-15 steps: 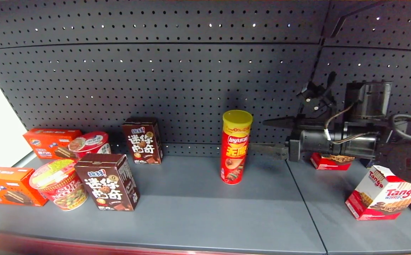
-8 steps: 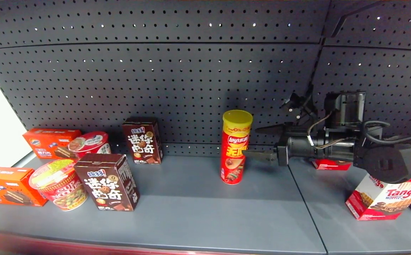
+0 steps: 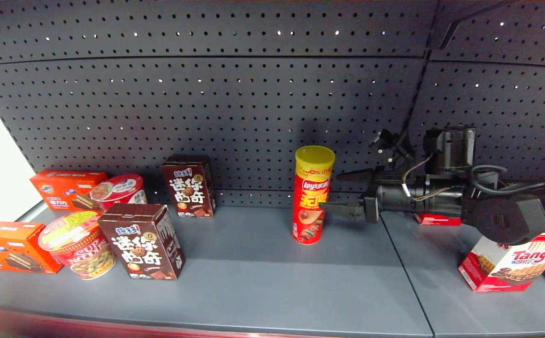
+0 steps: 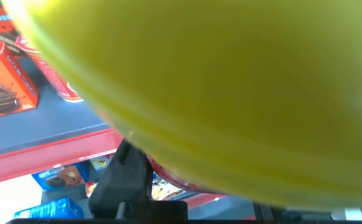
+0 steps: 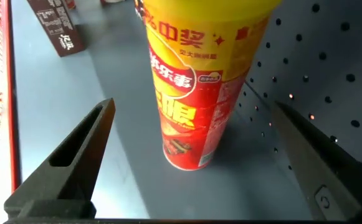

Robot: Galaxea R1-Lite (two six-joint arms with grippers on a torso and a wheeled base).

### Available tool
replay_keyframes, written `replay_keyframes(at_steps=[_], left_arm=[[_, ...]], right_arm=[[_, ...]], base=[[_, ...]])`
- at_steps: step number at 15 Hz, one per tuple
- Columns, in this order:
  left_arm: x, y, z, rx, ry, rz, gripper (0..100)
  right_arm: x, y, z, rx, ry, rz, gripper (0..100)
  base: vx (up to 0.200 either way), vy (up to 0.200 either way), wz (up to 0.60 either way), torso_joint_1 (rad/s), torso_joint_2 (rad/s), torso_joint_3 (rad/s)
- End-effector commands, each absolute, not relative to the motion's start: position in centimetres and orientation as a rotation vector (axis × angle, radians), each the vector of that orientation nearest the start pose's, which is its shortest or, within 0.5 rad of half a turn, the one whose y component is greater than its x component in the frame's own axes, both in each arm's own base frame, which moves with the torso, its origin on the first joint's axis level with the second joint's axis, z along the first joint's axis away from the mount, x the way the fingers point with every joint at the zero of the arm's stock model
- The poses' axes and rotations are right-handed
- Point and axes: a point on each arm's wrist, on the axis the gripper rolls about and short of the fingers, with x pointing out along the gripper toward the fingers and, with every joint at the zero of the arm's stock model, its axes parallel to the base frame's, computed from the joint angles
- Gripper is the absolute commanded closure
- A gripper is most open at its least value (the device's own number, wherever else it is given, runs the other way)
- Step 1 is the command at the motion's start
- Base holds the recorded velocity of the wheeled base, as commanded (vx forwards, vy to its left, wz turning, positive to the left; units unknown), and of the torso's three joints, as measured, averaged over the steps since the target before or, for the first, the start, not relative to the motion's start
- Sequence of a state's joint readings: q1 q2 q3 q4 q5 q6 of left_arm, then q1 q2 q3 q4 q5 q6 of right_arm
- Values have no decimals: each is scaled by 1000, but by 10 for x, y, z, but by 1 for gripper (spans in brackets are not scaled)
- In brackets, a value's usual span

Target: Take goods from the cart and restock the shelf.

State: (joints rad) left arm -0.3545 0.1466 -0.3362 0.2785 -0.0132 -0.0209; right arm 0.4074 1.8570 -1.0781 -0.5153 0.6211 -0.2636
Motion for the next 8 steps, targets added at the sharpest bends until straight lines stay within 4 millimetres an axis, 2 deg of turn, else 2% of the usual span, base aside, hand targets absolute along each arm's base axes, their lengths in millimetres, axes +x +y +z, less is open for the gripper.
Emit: replay_keyframes(at_steps=[1, 8], left_arm=[[-31, 11, 146, -3, 120, -365, 100], [-30, 11, 145, -3, 126, -362, 100]], right_arm=[[327, 156, 186, -207, 148, 1056, 0], [344, 165, 167, -199, 172, 1086, 0]], base=[[0, 0, 0, 0, 0, 0], [0, 0, 0, 0, 0, 0]])
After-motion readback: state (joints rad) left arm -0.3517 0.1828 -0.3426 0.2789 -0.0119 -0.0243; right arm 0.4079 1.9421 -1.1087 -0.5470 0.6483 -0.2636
